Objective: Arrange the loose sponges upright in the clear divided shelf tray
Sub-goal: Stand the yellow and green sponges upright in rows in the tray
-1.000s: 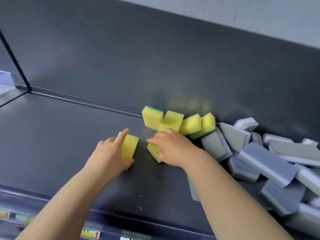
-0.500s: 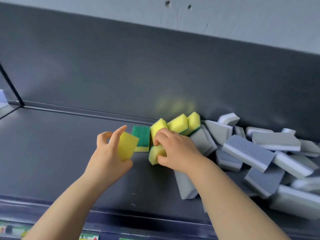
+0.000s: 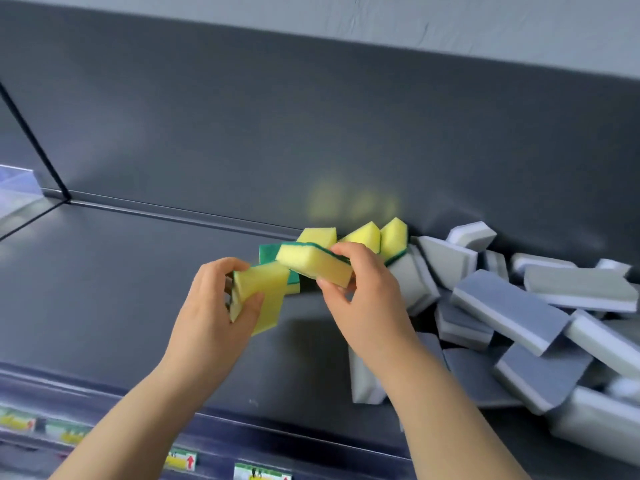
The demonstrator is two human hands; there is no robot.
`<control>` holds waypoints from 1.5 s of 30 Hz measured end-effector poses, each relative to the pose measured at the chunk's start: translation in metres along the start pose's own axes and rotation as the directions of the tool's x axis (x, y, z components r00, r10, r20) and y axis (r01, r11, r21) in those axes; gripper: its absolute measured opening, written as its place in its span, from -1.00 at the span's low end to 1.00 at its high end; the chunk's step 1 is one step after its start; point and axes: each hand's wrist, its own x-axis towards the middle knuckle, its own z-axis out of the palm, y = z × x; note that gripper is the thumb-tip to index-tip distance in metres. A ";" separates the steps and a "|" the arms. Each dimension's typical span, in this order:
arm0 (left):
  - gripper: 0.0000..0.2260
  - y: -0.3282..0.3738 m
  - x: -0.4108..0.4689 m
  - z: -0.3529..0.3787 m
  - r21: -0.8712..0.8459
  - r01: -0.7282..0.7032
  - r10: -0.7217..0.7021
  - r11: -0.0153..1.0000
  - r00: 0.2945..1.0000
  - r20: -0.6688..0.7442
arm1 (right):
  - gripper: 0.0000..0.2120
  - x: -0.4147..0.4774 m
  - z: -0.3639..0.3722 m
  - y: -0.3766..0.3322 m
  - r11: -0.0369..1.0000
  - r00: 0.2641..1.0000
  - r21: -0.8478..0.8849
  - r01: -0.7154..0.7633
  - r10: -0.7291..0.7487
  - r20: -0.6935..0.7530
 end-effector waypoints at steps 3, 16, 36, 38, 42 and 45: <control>-0.58 0.005 -0.003 -0.013 -0.027 0.028 -0.030 0.999 0.997 -0.065 | -0.71 -0.002 0.002 -0.012 0.999 0.996 0.027 0.040 -0.038 -0.079; -0.68 -0.079 -0.060 -0.200 0.320 -0.070 0.115 0.945 0.986 -0.123 | -0.71 -0.048 0.135 -0.128 0.979 0.977 0.113 0.169 -0.182 0.114; -0.67 -0.278 -0.142 -0.461 0.375 0.198 -0.062 0.906 0.936 -0.345 | -0.64 -0.084 0.387 -0.337 0.932 0.847 0.231 0.278 -0.352 0.398; -0.64 -0.291 -0.119 -0.472 0.359 0.188 -0.055 0.914 0.935 -0.350 | -0.64 -0.063 0.403 -0.347 0.929 0.854 0.239 0.281 -0.356 0.378; -0.64 -0.316 -0.056 -0.502 0.382 0.135 0.032 0.914 0.915 -0.402 | -0.71 -0.011 0.438 -0.363 0.932 0.889 0.251 0.261 -0.333 0.313; -0.65 -0.334 -0.005 -0.528 0.398 0.104 0.086 0.911 0.899 -0.430 | -0.70 0.037 0.464 -0.378 0.928 0.902 0.286 0.239 -0.321 0.287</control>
